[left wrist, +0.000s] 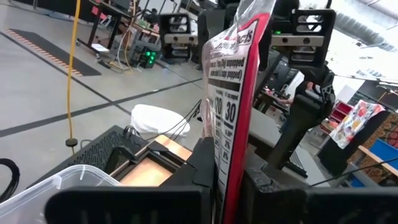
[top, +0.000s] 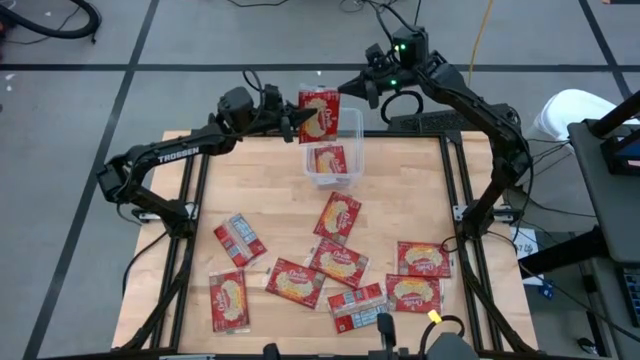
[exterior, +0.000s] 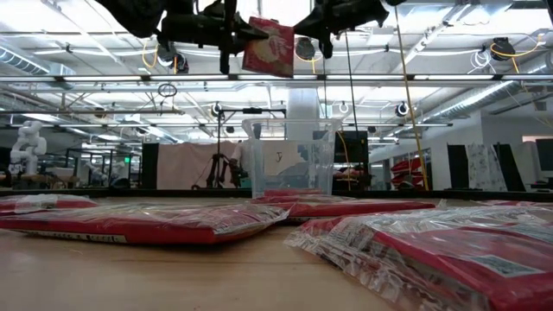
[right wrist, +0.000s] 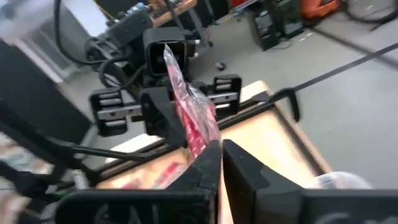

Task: Sort popcorn bags into baskets
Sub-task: Put the red popcorn bag into the transparent container

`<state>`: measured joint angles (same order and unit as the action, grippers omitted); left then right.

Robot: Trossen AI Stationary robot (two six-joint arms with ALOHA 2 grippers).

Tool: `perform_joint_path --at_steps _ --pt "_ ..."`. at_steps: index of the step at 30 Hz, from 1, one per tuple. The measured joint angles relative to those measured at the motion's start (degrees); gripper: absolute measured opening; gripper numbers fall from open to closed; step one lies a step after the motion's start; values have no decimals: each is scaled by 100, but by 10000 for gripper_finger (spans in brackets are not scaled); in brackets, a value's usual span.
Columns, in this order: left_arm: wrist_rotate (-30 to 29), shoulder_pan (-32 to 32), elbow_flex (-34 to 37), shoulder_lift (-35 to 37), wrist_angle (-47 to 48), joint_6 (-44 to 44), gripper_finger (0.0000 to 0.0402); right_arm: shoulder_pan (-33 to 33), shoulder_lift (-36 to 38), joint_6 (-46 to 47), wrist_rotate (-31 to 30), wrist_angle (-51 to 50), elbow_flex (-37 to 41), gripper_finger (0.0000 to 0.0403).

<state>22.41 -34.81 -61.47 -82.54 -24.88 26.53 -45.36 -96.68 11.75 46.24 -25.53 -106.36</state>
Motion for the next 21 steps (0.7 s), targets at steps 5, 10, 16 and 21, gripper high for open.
perform_joint_path --at_steps 5,10,16,21 --pt "2 0 0 0 -13 -29 28 14 0 500 351 386 178 11" --pt "28 4 0 13 145 -33 20 113 0 752 467 453 180 85" --pt "2 0 2 2 336 -22 33 189 0 915 649 438 183 179" --pt "11 0 2 2 343 -12 25 409 5 519 276 390 183 206"
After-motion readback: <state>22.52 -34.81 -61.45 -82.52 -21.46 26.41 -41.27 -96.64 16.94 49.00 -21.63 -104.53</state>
